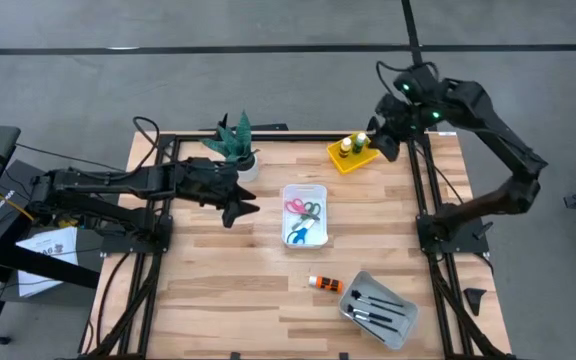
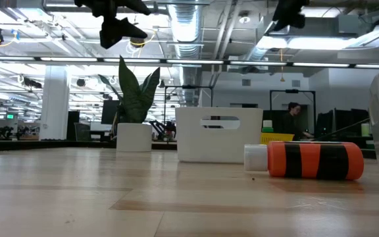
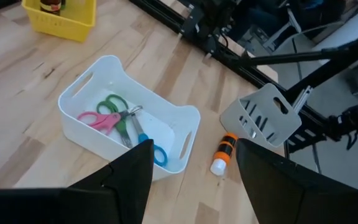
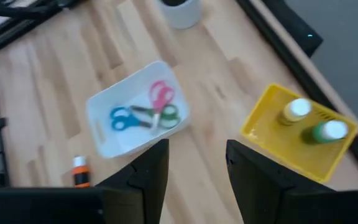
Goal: Pick & Place Paint Supplies
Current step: Put the orange acrylic paint bottle into the yellow basket
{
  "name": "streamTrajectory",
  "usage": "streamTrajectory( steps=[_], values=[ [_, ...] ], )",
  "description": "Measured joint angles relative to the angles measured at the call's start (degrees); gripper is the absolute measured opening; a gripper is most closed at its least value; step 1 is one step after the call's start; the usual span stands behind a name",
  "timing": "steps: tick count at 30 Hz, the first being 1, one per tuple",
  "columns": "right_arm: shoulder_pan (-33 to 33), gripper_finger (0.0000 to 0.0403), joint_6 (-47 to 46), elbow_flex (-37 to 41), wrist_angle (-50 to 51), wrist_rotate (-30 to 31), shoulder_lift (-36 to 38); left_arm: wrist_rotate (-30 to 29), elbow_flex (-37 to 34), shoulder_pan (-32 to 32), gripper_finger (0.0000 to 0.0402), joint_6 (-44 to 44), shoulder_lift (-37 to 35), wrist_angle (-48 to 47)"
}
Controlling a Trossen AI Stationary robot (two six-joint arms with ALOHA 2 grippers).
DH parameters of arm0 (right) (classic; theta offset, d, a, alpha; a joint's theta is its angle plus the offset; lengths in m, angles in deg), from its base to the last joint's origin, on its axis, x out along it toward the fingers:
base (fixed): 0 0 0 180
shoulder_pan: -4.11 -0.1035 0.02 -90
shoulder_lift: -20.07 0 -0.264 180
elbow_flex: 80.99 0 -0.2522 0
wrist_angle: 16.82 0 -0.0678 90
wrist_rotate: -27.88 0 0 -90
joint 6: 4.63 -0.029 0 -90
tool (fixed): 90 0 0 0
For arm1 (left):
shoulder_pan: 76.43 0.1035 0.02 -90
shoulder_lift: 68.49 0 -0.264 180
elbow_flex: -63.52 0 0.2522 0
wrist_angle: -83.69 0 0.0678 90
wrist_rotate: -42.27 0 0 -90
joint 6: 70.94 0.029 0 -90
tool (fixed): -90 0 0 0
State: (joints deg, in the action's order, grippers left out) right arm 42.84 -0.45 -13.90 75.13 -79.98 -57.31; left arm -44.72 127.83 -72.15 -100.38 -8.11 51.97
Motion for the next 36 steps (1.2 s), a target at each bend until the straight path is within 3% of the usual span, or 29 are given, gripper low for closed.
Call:
streamTrajectory(
  steps=[15,18,22,24,29,32,36],
  values=[
    [-10.59,0.0151,-13.81,0.02,0.70,9.43,7.25,2.24,0.00,-4.48,0.0222,2.54,0.00,-0.01],
    [-12.47,0.0150,-16.68,0.02,0.70,9.43,7.98,4.84,0.00,-8.80,0.0220,2.65,0.00,0.01],
    [-16.16,0.0151,-18.74,0.04,0.86,9.43,9.27,5.42,0.00,-19.48,0.0206,0.59,0.00,0.26],
    [-17.97,0.0150,-18.79,0.04,0.86,9.43,10.03,2.89,0.00,-26.86,0.0197,-3.43,0.24,1.77],
    [-21.11,0.0152,-17.01,0.04,0.76,9.41,12.23,-11.98,0.15,-42.57,0.0189,-11.85,5.55,8.66],
    [-22.09,0.0155,-16.97,0.04,0.68,9.42,13.75,-18.45,1.81,-45.44,0.0195,-16.12,12.75,12.36],
    [-23.88,0.0161,-16.80,0.04,0.42,9.44,15.93,-19.16,7.93,-44.79,0.0202,-12.89,23.91,13.91]
  ],
)
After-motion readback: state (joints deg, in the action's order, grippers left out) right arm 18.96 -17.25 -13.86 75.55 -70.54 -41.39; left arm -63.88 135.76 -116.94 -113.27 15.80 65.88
